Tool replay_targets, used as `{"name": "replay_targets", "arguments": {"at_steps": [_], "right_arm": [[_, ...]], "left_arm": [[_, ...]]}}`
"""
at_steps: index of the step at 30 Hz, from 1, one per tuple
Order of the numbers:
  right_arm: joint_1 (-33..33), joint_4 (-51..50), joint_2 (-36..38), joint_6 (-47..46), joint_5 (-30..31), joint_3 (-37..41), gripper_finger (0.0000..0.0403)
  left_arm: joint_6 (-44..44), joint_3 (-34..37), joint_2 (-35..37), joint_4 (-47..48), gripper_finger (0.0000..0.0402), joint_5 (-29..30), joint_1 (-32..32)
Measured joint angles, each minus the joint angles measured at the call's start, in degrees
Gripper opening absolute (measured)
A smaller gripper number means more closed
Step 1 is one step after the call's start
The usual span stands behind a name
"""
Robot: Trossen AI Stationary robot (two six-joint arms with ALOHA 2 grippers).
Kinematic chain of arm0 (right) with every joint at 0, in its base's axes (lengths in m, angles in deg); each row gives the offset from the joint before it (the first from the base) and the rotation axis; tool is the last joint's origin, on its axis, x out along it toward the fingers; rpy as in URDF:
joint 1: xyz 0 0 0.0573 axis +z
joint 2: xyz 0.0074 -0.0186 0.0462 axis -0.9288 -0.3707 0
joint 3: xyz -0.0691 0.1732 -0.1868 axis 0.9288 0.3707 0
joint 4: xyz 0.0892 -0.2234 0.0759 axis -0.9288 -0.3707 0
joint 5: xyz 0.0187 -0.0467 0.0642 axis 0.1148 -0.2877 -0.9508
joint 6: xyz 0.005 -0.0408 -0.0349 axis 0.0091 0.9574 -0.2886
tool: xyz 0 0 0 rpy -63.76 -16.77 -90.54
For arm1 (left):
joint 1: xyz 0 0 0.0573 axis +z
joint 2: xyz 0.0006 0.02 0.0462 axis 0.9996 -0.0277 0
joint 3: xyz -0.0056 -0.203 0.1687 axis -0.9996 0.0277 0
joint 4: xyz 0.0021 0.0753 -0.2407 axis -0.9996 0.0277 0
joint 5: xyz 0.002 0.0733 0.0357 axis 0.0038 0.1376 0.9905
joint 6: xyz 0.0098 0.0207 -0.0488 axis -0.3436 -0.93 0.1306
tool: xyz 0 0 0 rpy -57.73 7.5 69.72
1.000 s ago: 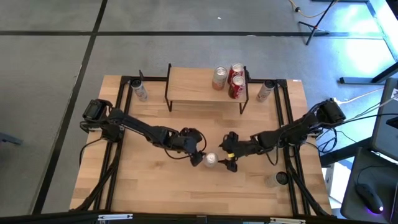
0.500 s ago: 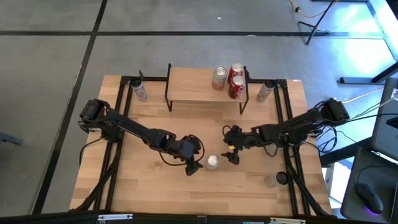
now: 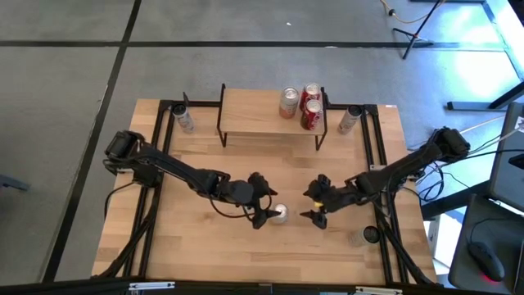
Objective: Place canned beverage on shelf
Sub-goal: Put the pink soda can on the shelf aligned with the other pink soda can
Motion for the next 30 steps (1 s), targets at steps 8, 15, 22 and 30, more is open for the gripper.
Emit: {"name": "replay_targets", "arguments": {"at_steps": [8, 15, 22, 30], "right_arm": [[2.5, -0.5, 0.0, -2.5, 2.0, 0.0, 0.0367], [2.3, -0.8, 0.0, -2.6, 1.5, 0.0, 0.0367], [2.3, -0.9, 0.0, -2.4, 1.5, 0.0, 0.0367], [2.3, -2.0, 0.0, -2.4, 1.4, 0.0, 0.0367]], "left_arm": [[-5.7, 0.0, -5.7, -2.6, 0.0347, 0.1, -0.4], [-5.8, 0.0, -9.2, -7.6, 0.0347, -0.9, -1.3], [-6.4, 0.0, -11.5, -8.3, 0.0347, -0.9, -1.2], [-1.4, 0.0, -11.3, -8.4, 0.0303, 2.3, -0.1]]}}
